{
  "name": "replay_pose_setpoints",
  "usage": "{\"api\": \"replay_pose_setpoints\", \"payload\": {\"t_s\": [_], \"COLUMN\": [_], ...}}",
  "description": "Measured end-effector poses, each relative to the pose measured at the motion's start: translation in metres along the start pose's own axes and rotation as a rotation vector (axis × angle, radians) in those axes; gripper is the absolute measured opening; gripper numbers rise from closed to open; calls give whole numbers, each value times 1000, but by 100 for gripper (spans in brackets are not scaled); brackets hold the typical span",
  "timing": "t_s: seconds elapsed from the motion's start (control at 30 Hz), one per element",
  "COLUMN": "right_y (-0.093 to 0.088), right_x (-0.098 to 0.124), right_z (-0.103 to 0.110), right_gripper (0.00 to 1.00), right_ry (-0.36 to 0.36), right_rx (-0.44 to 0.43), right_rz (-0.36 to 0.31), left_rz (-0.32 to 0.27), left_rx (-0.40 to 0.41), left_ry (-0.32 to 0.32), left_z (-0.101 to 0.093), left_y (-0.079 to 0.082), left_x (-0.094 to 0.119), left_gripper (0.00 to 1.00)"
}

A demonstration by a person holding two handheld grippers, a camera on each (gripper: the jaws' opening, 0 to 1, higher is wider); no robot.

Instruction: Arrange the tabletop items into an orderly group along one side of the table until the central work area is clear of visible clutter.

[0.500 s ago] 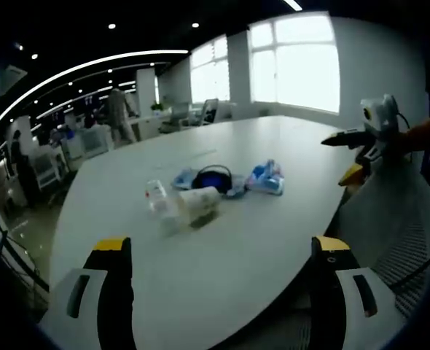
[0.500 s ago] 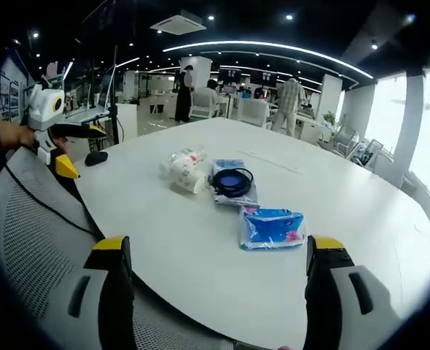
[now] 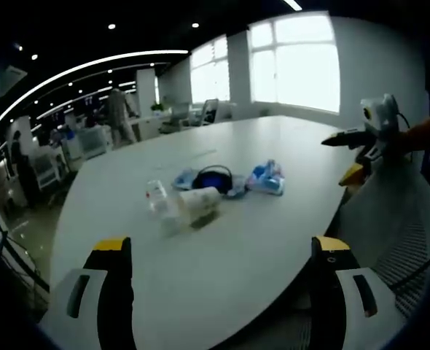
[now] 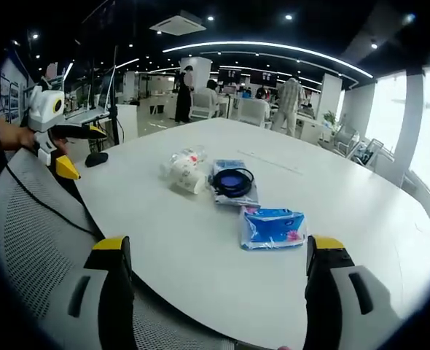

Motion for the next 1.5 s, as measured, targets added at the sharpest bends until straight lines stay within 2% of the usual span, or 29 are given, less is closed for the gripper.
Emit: {"api": "replay_pose_setpoints", "payload": {"t_s": [1.5], "right_y": [0], "right_x": [0], "right_z": [0], "right_gripper": [100], "right_ry": [-4], "right_rx": [3], "right_rz": [-3], "left_rz": [-3], "left_rx": [12], "left_ry": [12], "left_z": [3], "left_y": [0], "left_x": [1], "left_gripper": [100]}}
Point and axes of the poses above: the point that each gripper's makers call its tool centre point, and the gripper's own axes: x roughly backward along the fingers, z roughly to its left, y roughly out of its top, the point moved 5 cm from there along x, roughly backward along the fingers, and after that the axes turned 8 degrees about y, right-handed, at the moved point
